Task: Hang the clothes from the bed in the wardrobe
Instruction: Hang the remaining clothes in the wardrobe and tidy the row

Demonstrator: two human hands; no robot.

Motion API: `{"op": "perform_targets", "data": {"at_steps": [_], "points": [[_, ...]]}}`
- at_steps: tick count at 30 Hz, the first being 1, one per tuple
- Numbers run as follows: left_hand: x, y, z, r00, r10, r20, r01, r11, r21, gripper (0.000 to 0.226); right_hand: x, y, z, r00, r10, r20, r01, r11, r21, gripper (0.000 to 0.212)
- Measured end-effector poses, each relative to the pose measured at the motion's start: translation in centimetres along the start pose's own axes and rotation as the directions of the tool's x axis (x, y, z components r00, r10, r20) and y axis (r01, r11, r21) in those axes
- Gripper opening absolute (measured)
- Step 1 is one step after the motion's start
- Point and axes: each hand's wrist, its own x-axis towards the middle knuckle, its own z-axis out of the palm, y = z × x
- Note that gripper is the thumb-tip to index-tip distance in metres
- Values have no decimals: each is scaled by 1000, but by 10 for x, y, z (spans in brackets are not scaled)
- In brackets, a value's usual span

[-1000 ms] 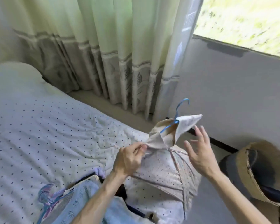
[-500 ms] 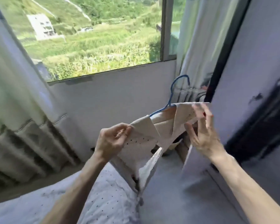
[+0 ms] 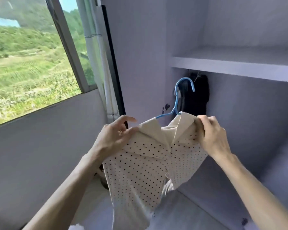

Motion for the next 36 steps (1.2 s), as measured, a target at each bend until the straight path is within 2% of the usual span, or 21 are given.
{"op": "perform_targets", "data": {"at_steps": [5,8,10,14,17,20,24,27,32,34,36], "points": [[57,11,26,947,57,316,15,975,-221,30,34,37,4,986,165,37,-161,983,-89,23],[91,12,41,926,65,371,45,959,-280,33,57,45,3,964,242,109,-233,968,-94,35],[107,10,56,923,21,384,115,937,-329,34,69,53,1,947,288,144,-271,954,-127,39],[132,-1,97,895,-73,439,297,833,-466,33,93,74,-7,930,338,142,-308,931,-198,39],[150,-3,135,893,-72,444,324,789,-523,33,113,89,-15,933,351,83,-317,908,-275,46],[178,3,175,893,-60,445,333,754,-566,37,145,103,-25,954,300,0,-285,905,-316,47],[219,5,236,901,-97,422,345,750,-564,36,199,127,-36,985,146,-94,-172,897,-408,47],[251,11,274,904,-123,409,360,735,-574,33,241,147,-42,989,16,-145,-92,838,-537,52],[309,24,318,904,-225,365,418,647,-637,35,297,194,-24,986,60,-156,-147,751,-643,53],[330,25,334,914,-246,322,402,642,-652,36,306,209,-9,972,-34,-232,-135,728,-673,44],[348,27,349,934,-242,263,358,653,-668,36,312,218,1,916,-193,-351,-127,691,-711,35]]}}
